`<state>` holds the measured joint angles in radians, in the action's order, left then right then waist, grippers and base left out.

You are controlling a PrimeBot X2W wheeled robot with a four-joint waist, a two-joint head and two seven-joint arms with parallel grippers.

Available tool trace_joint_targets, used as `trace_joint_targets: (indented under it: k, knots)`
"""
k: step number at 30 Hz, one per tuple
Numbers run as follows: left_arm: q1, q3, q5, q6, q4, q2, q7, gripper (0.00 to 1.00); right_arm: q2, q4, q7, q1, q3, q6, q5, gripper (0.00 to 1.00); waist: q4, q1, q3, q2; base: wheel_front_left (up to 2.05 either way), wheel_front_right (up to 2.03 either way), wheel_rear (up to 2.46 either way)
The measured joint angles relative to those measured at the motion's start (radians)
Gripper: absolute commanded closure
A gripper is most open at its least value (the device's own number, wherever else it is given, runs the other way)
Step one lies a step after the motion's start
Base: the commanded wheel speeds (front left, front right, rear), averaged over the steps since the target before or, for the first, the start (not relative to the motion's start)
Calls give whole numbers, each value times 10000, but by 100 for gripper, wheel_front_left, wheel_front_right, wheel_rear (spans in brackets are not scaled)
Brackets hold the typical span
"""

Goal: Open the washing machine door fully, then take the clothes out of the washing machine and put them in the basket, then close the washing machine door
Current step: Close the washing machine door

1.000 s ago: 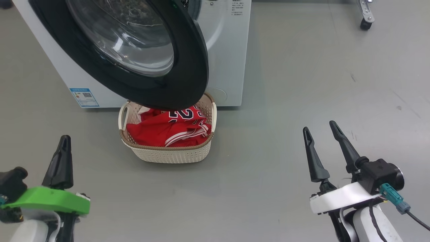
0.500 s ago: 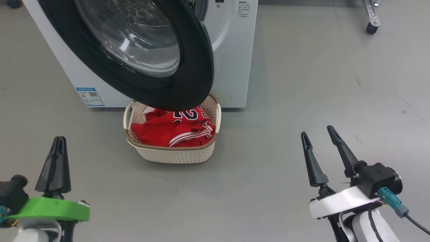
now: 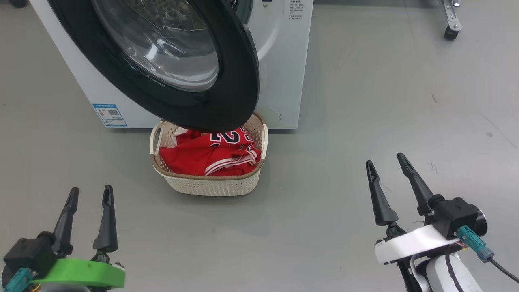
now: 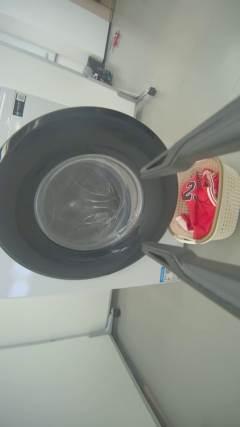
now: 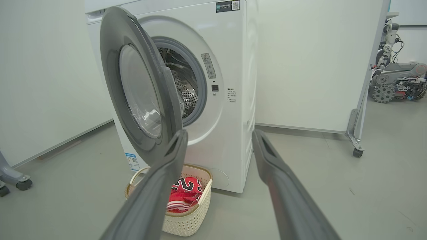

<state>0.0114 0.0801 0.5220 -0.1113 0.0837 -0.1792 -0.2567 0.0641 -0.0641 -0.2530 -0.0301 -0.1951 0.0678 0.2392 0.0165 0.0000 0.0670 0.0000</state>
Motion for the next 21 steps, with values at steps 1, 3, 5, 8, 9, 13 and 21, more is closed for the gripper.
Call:
trace_joint_targets:
  k: [1,3,5,8,9,13,21]
  knots:
    - [10,0,-52,-6,-17,25,0,0,-2,-23,-2,0,33,-13,2,0,-5,0,7,0,0,0,0]
    - [19,2,-157,-10,-69,46,0,0,-13,-92,-2,6,102,-88,8,0,-16,0,24,0,0,0,0]
    - [58,-6,-236,-12,-125,73,0,0,-21,-165,-2,35,150,-88,54,0,-27,0,40,0,0,0,0]
    - [132,-31,-324,-84,-174,134,0,0,-25,-176,-2,40,155,-90,54,0,-42,0,62,0,0,0,0]
    - [150,-35,-385,-84,-176,155,0,0,-31,-174,0,40,155,-90,54,0,-48,0,70,0,0,0,0]
    - [197,-33,-541,-86,-182,230,0,0,-42,-173,0,39,155,-90,54,0,-67,0,99,0,0,0,0]
    - [204,-38,-688,-88,-182,332,0,0,-81,-173,-2,37,245,-180,261,0,-89,0,139,0,0,0,0]
